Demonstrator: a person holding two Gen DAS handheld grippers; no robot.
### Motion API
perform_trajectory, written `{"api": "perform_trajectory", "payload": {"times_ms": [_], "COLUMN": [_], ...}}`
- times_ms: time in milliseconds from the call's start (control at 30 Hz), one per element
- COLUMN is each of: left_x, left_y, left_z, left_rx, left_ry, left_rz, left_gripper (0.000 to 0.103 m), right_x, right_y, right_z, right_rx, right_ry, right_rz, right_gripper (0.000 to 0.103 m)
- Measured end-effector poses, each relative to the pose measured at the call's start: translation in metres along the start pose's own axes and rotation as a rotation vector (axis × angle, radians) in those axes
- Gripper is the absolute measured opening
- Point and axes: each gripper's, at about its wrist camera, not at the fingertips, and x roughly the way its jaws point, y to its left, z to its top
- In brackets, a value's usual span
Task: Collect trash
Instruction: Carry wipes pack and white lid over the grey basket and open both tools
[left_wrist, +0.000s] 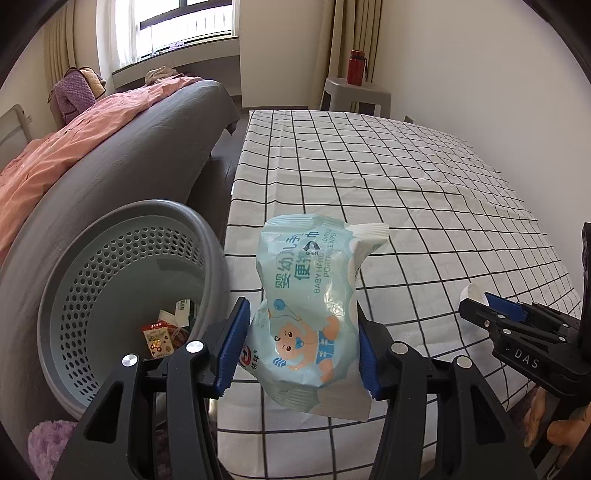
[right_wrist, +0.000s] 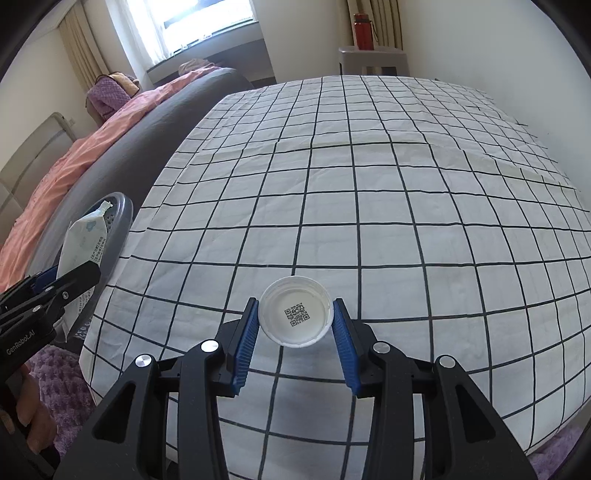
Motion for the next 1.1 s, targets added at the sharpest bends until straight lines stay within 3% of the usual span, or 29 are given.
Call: {"api": "perform_trajectory", "payload": {"times_ms": [300,800,1100], "left_x": [-0.013,-0.025,-0.019], "left_y": [0.058,0.167,0.198], "left_z": [-0.01,-0.02,-0.012], "left_rx": [-0.055,-0.191,-0.239], "left_ry": [-0.014,-0.009,-0.005], "left_rz": [0.053,0.191,0.236], "left_gripper": [0.051,0.051,0.051], "right_x": [0.003,0.022,0.034], "right_y": [0.054,0.189,0.239], "right_z": [0.003,0.031,0.047], "right_rx": [-0.071,-0.272,-0.351], "right_ry": [-0.004,-0.021,-0.017], "right_rz": [0.04,0.208,0.278], "right_gripper": [0.039,0.04,0.04]}}
